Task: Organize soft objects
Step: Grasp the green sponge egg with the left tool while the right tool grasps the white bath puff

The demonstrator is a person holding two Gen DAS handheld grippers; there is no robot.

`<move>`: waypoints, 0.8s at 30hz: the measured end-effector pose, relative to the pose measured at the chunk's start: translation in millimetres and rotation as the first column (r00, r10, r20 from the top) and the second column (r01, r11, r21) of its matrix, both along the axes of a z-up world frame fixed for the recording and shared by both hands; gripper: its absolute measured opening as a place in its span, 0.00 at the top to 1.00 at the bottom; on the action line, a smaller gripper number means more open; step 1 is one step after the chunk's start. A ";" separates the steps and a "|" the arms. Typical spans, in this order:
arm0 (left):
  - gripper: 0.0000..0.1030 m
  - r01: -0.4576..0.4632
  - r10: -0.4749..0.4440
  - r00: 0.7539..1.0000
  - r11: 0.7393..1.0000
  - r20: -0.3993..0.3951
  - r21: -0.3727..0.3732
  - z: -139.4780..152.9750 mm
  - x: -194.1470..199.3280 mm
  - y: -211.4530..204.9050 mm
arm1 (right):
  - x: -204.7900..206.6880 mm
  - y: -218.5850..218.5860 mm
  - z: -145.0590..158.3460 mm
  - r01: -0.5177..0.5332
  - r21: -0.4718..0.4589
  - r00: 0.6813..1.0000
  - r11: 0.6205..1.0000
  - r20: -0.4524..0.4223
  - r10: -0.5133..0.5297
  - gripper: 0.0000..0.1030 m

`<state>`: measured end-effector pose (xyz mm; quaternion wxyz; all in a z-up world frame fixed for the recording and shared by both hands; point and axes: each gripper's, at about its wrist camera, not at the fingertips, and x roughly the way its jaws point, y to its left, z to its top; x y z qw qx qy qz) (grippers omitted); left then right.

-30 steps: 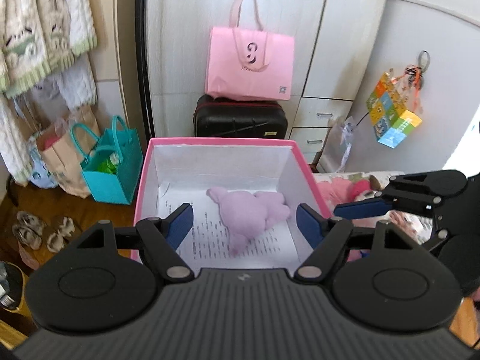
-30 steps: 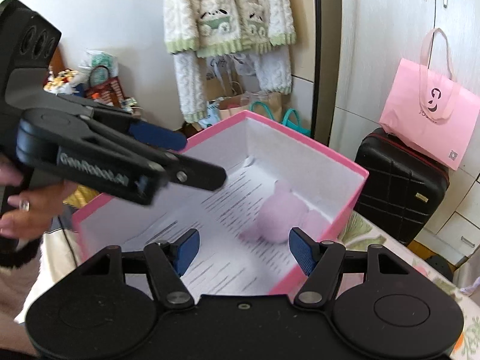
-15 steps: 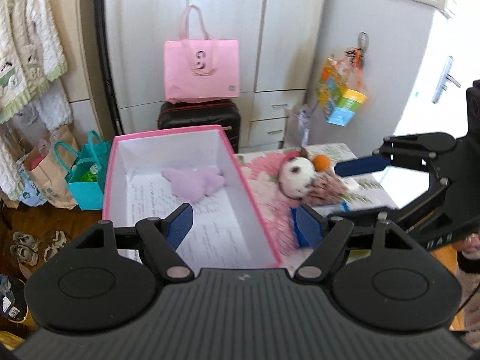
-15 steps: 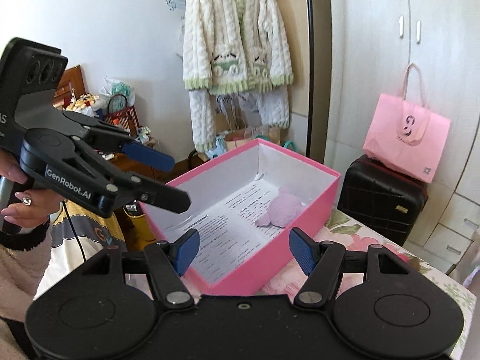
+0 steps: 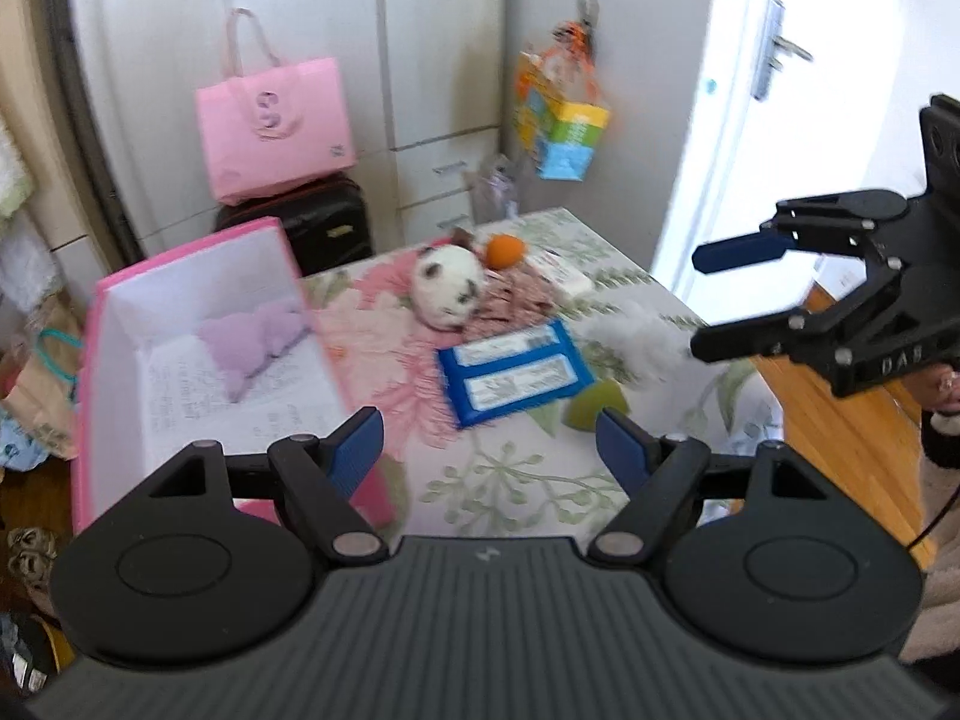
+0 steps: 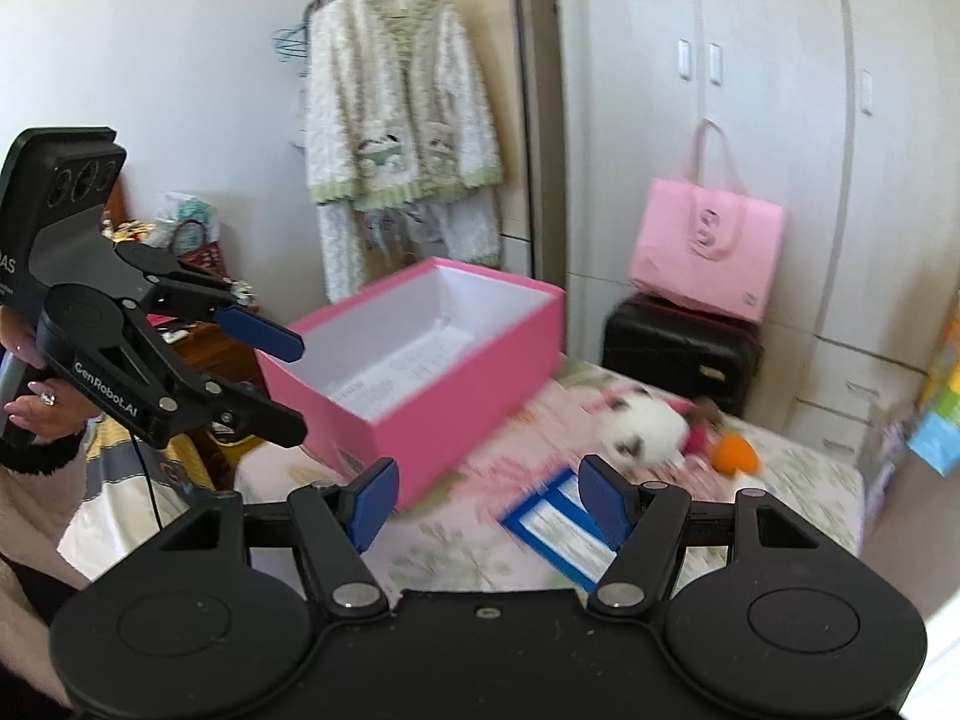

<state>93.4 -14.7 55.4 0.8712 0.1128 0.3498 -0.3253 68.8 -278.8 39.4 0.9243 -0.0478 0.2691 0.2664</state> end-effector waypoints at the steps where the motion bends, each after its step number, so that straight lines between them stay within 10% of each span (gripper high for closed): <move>1: 0.25 0.017 -0.017 1.000 1.000 -0.005 0.003 -4.3 -2.0 -3.9 | -2.9 -6.6 -3.8 0.017 0.002 1.000 1.000 -0.006 -0.017 0.31; 24: 0.25 0.112 -0.114 0.990 0.993 -0.078 -0.034 -106.3 33.6 -89.1 | 28.6 -64.5 -112.1 0.189 -0.073 0.981 0.979 -0.022 -0.191 0.29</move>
